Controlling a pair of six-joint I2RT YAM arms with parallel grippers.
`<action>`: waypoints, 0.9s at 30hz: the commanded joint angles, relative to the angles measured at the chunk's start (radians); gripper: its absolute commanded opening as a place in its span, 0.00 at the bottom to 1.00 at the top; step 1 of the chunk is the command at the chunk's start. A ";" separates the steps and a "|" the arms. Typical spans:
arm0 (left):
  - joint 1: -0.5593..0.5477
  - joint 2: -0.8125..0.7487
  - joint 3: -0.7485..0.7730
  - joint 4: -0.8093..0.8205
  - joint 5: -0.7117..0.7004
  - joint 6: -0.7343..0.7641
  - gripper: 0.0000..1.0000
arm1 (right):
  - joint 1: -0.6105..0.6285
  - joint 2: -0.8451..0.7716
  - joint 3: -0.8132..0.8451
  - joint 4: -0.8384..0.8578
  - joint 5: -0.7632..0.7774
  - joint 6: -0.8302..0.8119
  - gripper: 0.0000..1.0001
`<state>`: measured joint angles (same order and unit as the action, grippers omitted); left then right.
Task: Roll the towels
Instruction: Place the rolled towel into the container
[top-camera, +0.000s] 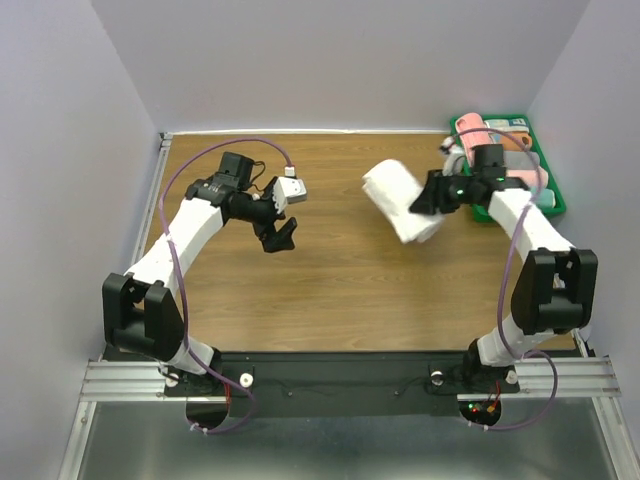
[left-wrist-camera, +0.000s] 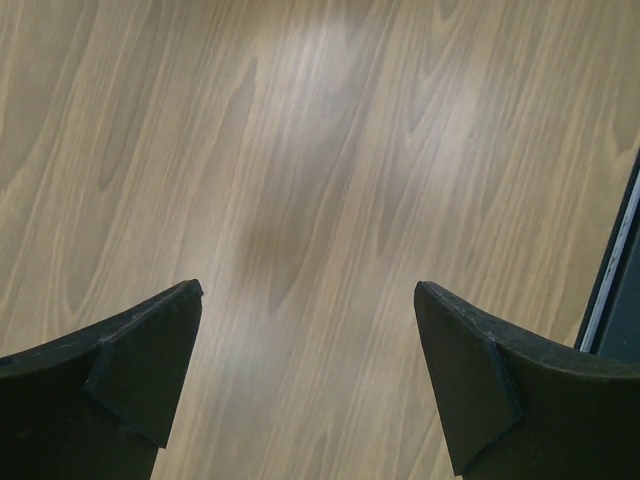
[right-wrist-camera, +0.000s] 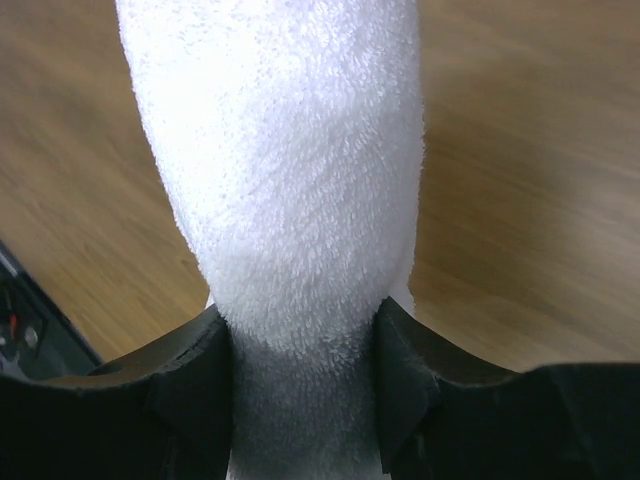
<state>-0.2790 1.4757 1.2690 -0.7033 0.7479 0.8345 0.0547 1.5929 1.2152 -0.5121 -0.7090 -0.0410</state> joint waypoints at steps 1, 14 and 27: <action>-0.038 -0.045 -0.023 0.097 0.022 -0.103 0.99 | -0.210 0.004 0.171 -0.066 -0.139 -0.043 0.01; -0.045 -0.074 -0.068 0.119 0.030 -0.109 0.99 | -0.588 0.246 0.543 -0.223 -0.208 -0.129 0.01; -0.045 -0.084 -0.114 0.130 0.015 -0.100 0.99 | -0.615 0.357 0.552 -0.290 -0.139 -0.137 0.01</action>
<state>-0.3206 1.4345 1.1790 -0.5823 0.7528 0.7322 -0.5632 1.9972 1.7519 -0.7815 -0.8291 -0.1650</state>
